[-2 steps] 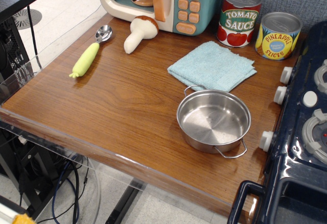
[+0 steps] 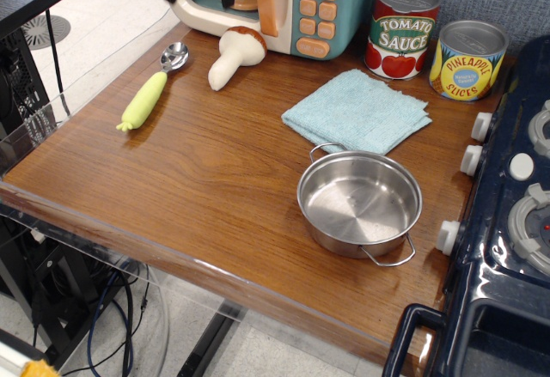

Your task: Move the silver pan so that it's in front of the microwave and near the yellow ice cream scoop.

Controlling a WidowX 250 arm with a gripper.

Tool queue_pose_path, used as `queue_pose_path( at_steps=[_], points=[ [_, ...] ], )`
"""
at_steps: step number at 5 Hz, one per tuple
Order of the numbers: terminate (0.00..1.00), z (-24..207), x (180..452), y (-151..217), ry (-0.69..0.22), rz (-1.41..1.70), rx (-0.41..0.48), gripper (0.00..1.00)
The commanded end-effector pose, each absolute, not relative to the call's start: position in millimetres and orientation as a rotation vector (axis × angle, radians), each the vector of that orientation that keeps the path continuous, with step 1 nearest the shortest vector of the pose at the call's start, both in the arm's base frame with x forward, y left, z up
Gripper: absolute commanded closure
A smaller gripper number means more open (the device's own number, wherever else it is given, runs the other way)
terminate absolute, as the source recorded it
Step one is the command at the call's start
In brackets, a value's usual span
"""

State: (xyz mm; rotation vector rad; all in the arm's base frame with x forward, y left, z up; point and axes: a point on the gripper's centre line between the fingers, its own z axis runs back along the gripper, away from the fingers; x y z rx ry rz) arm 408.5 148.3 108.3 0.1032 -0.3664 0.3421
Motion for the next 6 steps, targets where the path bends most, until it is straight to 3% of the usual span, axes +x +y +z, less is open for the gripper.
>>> queue_pose_path(
  at_steps=[1, 3, 4, 6],
  points=[
    [0.00, 116, 376, 102, -0.373, 0.410, 0.055, 0.00],
    [0.00, 101, 327, 44, -0.312, 0.314, -0.008, 0.00],
    [0.00, 91, 308, 21, -0.299, 0.283, -0.090, 0.00],
    [0.00, 63, 297, -7, -0.244, 0.191, -0.116, 0.00]
  ],
)
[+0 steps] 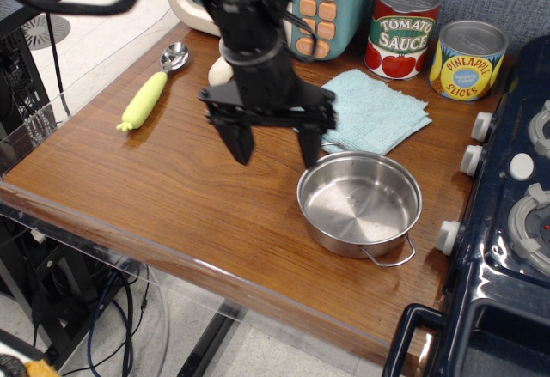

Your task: Move the silver pan so that it's in front of the microwave and near the yellow ice cream scoop.

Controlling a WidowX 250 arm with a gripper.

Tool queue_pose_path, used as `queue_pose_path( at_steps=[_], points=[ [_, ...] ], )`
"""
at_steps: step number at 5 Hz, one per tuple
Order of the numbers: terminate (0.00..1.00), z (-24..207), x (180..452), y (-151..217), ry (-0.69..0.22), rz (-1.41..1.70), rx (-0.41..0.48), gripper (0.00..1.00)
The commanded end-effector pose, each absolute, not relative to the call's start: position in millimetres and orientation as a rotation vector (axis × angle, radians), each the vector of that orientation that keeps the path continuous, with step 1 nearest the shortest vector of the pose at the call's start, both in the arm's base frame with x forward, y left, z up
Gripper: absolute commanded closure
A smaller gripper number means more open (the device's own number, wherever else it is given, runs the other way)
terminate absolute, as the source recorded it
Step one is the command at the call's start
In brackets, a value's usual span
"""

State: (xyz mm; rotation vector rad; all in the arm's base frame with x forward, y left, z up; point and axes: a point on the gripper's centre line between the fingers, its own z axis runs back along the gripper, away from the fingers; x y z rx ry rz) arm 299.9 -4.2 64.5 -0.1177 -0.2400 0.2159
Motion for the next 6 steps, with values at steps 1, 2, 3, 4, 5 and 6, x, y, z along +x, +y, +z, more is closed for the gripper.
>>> queue_pose_path(
  at_steps=[1, 2, 3, 4, 5, 6],
  points=[
    [0.00, 50, 297, -7, -0.214, 0.179, -0.119, 0.00],
    [0.00, 37, 301, -10, -0.190, 0.150, -0.123, 0.00],
    [0.00, 27, 305, -19, -0.165, 0.115, -0.139, 0.00],
    [0.00, 24, 309, -24, -0.165, 0.087, -0.139, 1.00],
    [0.00, 26, 310, -25, -0.172, 0.076, -0.134, 1.00],
    [0.00, 28, 310, -24, -0.174, 0.080, -0.130, 1.00]
  ],
)
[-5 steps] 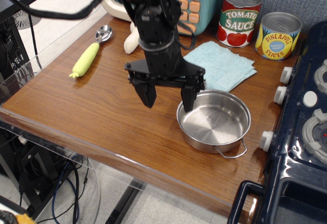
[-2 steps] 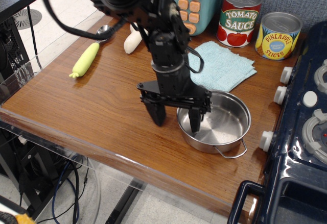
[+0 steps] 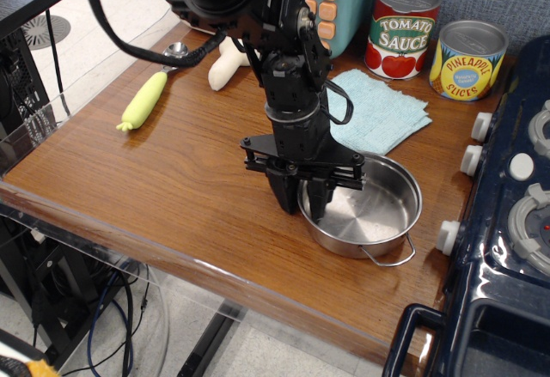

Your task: Move the silver pan so that it's in front of the microwave and near the yellow ice cream scoop.

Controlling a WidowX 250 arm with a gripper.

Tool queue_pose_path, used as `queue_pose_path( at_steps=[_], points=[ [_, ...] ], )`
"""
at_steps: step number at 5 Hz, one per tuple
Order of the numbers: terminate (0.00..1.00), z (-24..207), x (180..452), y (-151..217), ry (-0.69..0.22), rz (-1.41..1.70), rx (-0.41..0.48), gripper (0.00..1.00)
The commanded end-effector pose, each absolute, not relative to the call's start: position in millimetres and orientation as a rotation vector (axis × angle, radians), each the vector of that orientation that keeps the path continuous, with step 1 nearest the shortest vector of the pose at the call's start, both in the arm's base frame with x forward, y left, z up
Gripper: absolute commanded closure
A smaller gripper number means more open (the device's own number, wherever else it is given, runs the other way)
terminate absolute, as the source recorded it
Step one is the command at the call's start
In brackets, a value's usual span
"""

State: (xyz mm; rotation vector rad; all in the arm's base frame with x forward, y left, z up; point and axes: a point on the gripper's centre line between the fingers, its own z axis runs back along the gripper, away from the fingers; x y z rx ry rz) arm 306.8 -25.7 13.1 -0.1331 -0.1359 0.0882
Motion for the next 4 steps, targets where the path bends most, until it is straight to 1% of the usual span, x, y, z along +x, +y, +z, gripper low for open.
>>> queue_pose_path(
  at_steps=[1, 2, 3, 4],
  points=[
    [0.00, 31, 312, -22, -0.184, 0.070, -0.136, 1.00],
    [0.00, 42, 314, -16, -0.204, 0.059, -0.146, 1.00],
    [0.00, 59, 314, -7, -0.230, 0.034, -0.165, 1.00],
    [0.00, 91, 310, 23, -0.279, 0.027, -0.179, 1.00]
  ],
)
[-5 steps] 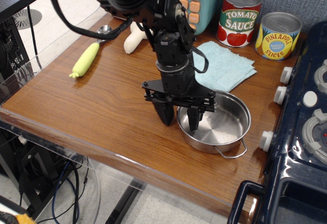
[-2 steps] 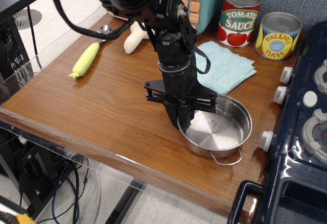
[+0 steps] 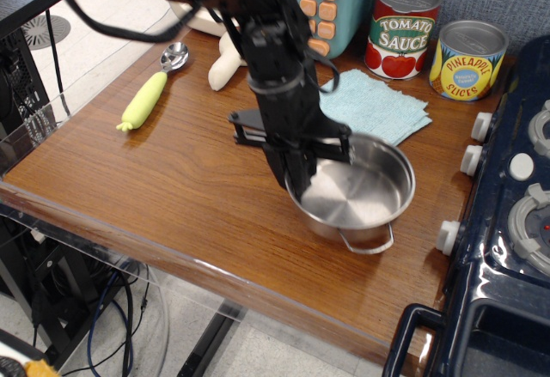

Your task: Move the silver pan so that it's in front of the microwave and near the yellow ice cream scoop.

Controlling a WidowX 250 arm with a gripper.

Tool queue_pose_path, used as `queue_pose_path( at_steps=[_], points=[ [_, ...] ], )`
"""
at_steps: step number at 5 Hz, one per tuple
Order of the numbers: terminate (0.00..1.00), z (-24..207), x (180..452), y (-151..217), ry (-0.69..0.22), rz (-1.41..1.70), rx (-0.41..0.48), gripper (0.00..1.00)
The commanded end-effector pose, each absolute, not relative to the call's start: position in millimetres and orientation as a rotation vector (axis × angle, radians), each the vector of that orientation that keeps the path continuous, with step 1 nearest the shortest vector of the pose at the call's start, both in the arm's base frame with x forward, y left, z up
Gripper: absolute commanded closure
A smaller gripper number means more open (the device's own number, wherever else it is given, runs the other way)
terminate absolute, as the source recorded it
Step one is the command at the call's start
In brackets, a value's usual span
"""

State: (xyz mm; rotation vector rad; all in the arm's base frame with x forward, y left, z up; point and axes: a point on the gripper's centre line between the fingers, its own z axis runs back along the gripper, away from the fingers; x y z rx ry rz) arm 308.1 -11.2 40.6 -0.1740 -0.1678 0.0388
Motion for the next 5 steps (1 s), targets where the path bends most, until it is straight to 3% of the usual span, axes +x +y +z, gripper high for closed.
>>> queue_pose_path(
  at_steps=[1, 3, 4, 5],
  points=[
    [0.00, 105, 309, 62, -0.304, 0.043, -0.164, 1.00],
    [0.00, 89, 314, 140, -0.278, 0.192, -0.081, 1.00],
    [0.00, 67, 306, 168, -0.235, 0.260, -0.053, 1.00],
    [0.00, 54, 292, 176, -0.182, 0.264, -0.030, 1.00]
  ],
)
